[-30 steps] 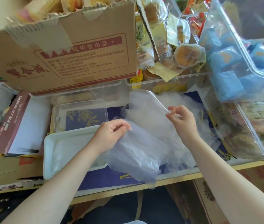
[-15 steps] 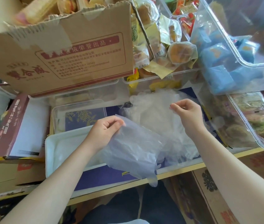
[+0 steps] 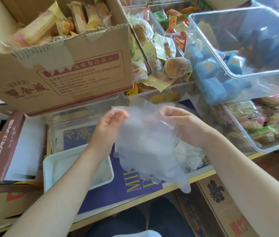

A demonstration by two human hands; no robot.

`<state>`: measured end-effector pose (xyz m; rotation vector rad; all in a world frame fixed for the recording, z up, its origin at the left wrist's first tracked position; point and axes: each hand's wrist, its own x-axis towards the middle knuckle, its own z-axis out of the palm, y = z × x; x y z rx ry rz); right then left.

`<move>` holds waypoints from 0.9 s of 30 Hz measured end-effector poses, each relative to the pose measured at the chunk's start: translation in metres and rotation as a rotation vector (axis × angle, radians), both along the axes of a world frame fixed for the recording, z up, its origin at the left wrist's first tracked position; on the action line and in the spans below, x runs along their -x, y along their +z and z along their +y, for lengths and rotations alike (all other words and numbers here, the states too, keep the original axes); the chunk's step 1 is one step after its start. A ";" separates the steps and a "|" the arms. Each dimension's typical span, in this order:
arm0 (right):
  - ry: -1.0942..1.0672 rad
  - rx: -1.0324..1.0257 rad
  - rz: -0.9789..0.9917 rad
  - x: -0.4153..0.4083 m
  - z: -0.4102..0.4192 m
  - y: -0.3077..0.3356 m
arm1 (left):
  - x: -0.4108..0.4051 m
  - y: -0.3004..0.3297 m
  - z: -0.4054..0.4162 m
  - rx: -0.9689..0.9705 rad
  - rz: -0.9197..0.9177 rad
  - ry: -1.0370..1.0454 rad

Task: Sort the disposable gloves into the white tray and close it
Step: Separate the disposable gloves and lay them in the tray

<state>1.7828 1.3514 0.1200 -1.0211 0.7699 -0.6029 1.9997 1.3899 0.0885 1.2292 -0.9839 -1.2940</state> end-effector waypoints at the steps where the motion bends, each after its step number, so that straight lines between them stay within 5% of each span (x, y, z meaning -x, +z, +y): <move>1: 0.011 -0.017 -0.037 -0.002 0.002 0.001 | 0.001 0.001 -0.002 0.001 -0.001 0.006; 11: -0.090 -0.060 -0.053 -0.006 0.016 -0.001 | 0.008 0.002 0.001 -0.157 0.055 0.033; 15: -0.195 -0.054 0.239 -0.007 0.016 -0.014 | 0.009 -0.003 0.004 -0.150 -0.049 0.144; 22: -0.306 0.455 0.784 -0.024 0.028 -0.013 | 0.012 -0.009 0.007 0.022 -0.397 0.256; 27: -0.367 0.373 0.574 -0.029 0.028 -0.020 | 0.013 -0.008 0.009 0.068 -0.363 0.223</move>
